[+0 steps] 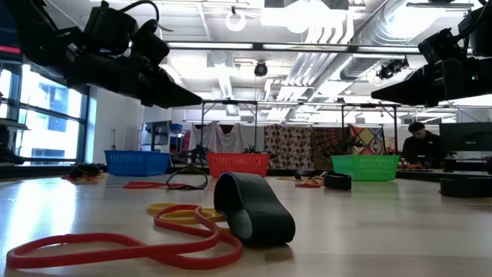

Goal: Sort rubber bands into baskets
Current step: Put the black rubberband into the green bin

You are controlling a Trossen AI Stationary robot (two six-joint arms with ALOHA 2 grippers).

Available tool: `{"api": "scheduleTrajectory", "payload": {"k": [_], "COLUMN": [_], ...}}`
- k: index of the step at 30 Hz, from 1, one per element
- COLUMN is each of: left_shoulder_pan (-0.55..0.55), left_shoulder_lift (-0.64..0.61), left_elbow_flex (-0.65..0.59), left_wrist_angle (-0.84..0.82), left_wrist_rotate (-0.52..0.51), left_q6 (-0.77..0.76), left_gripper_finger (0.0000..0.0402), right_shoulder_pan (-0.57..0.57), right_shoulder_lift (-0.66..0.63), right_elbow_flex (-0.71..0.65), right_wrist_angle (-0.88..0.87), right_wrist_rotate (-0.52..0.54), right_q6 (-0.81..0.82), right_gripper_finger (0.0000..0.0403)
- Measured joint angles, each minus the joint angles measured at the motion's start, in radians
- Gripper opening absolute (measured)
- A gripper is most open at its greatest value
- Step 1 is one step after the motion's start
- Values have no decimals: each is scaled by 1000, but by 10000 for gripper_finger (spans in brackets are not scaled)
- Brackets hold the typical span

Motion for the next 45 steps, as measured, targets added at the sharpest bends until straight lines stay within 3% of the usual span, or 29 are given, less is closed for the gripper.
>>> {"api": "scheduleTrajectory", "payload": {"k": [6,11,20,26,33,45], "left_shoulder_pan": [0,0,0,0,0,0], "left_shoulder_lift": [0,0,0,0,0,0], "left_elbow_flex": [0,0,0,0,0,0], "left_wrist_angle": [-1,-1,-7,-10,-24,-43], "left_wrist_rotate": [0,0,0,0,0,-1], "left_q6": [8,11,12,16,18,24], "left_gripper_finger": [0,0,0,0,0,0], "right_shoulder_pan": [0,0,1,43,170,365], "right_shoulder_lift": [0,0,70,170,321,663], "right_elbow_flex": [0,0,0,26,144,447], "right_wrist_angle": [53,107,91,90,57,-233], "right_wrist_rotate": [-58,-103,-96,-73,45,164], "right_q6": [210,269,366,401,378,558], "right_gripper_finger": [0,0,0,0,0,0]}}
